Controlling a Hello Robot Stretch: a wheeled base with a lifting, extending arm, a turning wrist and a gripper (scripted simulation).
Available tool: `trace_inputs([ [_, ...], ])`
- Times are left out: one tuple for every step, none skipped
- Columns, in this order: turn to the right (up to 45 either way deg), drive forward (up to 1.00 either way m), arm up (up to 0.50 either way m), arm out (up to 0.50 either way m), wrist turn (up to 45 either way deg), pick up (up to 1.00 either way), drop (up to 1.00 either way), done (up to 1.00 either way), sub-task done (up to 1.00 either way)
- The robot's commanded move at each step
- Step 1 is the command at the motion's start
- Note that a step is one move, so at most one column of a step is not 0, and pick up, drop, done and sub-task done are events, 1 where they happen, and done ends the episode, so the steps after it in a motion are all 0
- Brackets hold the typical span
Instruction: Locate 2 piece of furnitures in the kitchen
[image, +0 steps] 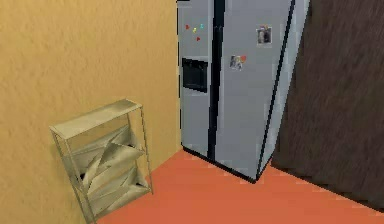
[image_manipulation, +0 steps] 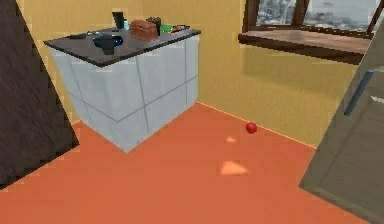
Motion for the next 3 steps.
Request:
trace_inputs([
  [-3.0, 0.00, 0.00, 0.00, 0.0, 0.00, 0.00, 0.00, 0.00],
  [0.0, 0.30, 0.00, 0.00, 0.0, 0.00, 0.00, 0.00, 0.00],
  [-21.0, 0.00, 0.00, 0.00, 0.0, 0.00, 0.00, 0.00, 0.00],
])
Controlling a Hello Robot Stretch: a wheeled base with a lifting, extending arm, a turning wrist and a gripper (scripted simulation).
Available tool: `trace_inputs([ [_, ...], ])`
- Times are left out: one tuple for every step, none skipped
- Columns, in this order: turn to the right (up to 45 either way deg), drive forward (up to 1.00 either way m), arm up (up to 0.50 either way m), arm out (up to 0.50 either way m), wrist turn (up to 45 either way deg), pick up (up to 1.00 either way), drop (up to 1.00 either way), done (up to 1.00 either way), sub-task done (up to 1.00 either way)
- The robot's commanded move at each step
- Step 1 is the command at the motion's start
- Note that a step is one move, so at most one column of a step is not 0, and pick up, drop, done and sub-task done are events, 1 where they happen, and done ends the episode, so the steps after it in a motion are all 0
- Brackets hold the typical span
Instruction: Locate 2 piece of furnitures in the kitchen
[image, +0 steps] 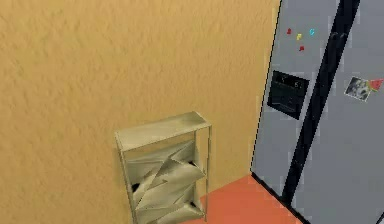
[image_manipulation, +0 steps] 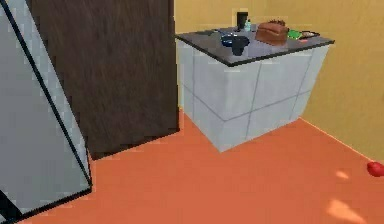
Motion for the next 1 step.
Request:
trace_inputs([
  [0.0, 0.10, 0.00, 0.00, 0.0, 0.00, 0.00, 0.00, 0.00],
])
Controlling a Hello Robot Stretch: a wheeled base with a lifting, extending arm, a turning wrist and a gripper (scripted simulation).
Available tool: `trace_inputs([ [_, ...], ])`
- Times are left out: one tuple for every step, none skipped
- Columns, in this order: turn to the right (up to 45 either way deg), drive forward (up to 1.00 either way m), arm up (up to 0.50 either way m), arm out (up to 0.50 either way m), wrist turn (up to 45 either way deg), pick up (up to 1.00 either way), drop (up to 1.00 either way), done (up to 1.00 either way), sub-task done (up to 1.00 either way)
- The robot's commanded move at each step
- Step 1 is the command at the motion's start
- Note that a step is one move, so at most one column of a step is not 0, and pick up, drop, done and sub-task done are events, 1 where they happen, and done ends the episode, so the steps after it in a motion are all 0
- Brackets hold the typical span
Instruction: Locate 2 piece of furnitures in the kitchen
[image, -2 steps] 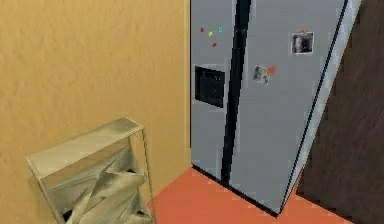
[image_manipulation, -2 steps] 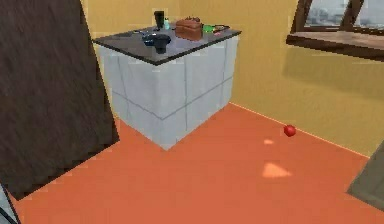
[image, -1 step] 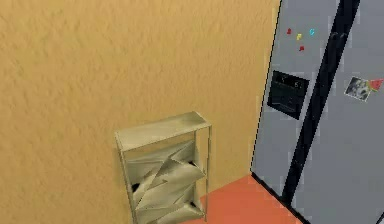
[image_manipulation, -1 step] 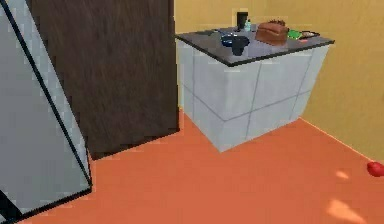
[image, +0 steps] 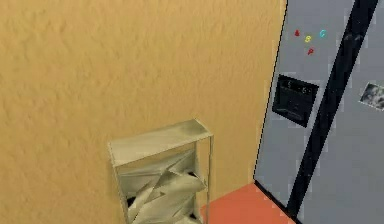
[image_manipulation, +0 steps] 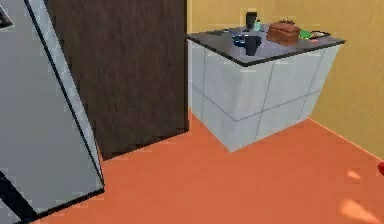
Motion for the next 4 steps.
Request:
trace_inputs([
  [0.0, 0.00, 0.00, 0.00, 0.0, 0.00, 0.00, 0.00, 1.00],
  [45.0, 0.00, 0.00, 0.00, 0.0, 0.00, 0.00, 0.00, 0.00],
  [15.0, 0.00, 0.00, 0.00, 0.0, 0.00, 0.00, 0.00, 0.00],
  [0.0, 0.60, 0.00, 0.00, 0.0, 0.00, 0.00, 0.00, 0.00],
])
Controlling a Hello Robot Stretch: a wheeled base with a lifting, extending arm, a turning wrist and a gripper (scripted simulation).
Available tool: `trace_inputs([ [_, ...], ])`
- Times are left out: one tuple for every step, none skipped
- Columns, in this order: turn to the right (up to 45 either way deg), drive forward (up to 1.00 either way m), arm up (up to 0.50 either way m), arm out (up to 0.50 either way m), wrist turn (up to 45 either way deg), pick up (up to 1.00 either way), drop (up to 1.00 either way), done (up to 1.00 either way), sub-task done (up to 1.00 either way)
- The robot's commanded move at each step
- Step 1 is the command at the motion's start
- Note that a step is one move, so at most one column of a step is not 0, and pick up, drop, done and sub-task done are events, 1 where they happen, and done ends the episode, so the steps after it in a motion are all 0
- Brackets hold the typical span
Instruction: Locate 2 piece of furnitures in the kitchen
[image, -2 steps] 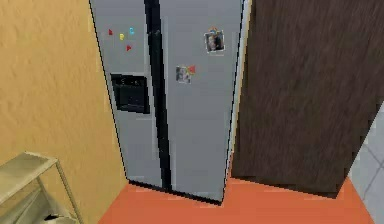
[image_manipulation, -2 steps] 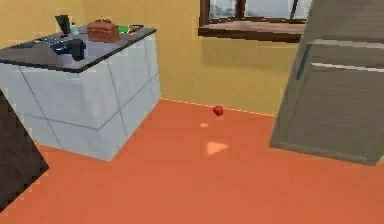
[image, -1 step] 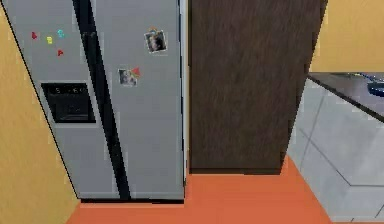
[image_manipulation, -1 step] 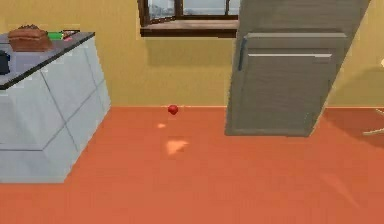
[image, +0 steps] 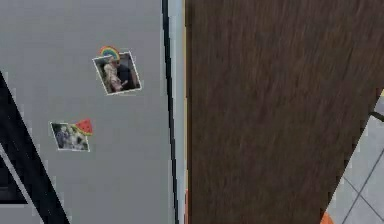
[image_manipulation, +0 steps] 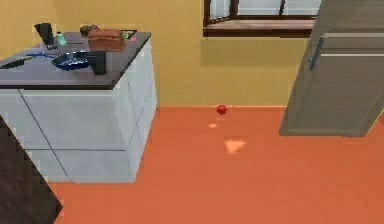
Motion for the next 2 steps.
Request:
trace_inputs([
  [21.0, 0.00, 0.00, 0.00, 0.0, 0.00, 0.00, 0.00, 0.00],
  [0.0, 0.00, 0.00, 0.00, 0.0, 0.00, 0.00, 1.00, 0.00],
])
